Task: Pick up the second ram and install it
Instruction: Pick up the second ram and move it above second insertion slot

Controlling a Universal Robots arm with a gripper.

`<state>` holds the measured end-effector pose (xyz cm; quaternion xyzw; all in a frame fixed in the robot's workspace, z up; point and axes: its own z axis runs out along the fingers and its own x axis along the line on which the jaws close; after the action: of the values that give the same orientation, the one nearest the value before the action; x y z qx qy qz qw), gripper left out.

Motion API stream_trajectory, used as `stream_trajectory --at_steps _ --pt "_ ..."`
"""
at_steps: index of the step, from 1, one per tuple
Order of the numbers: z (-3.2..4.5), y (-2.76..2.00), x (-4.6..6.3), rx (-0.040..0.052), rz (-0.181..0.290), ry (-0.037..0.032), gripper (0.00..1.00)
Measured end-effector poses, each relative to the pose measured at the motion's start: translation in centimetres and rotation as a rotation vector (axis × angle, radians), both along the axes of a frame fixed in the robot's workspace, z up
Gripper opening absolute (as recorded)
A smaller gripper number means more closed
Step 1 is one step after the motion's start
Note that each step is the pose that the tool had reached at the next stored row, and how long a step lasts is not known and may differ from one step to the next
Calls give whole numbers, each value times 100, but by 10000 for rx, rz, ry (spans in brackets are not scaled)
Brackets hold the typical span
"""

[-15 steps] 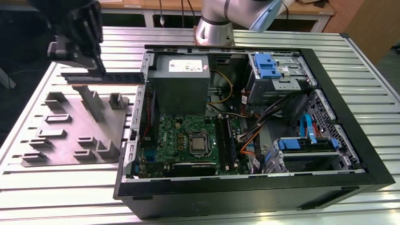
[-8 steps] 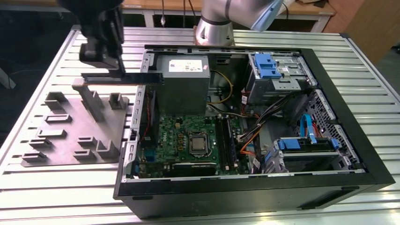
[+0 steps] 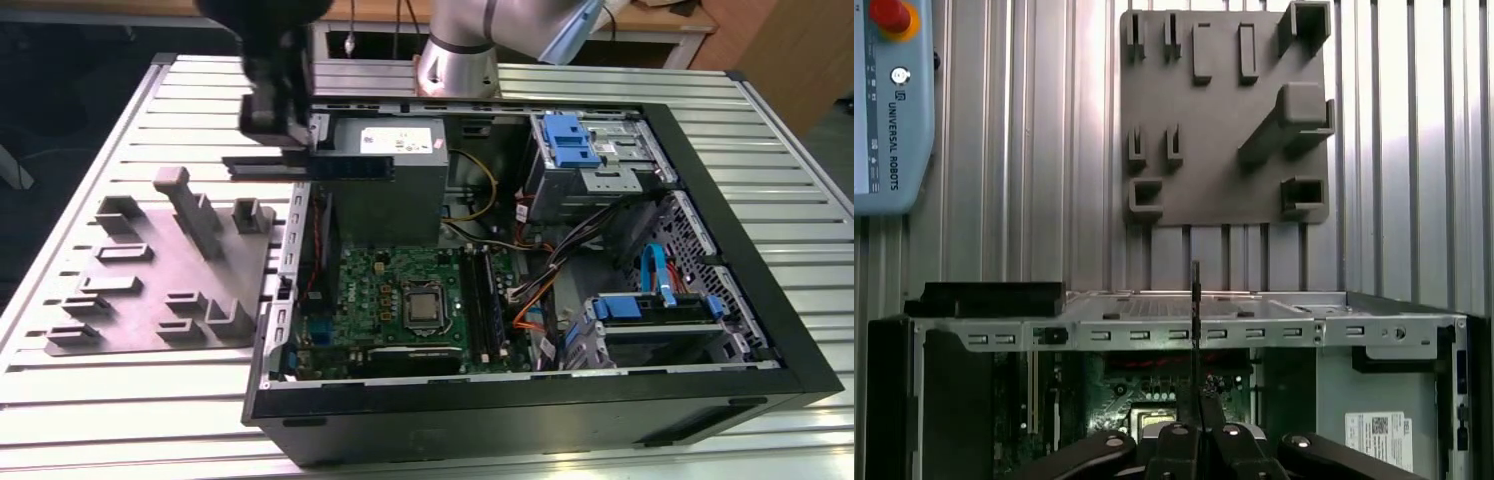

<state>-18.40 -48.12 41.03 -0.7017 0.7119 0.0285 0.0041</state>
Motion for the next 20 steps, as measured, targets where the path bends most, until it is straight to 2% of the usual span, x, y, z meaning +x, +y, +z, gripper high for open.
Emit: stream_trajectory --at_steps 20 --pt "-29 0 908 2 0 3 11"
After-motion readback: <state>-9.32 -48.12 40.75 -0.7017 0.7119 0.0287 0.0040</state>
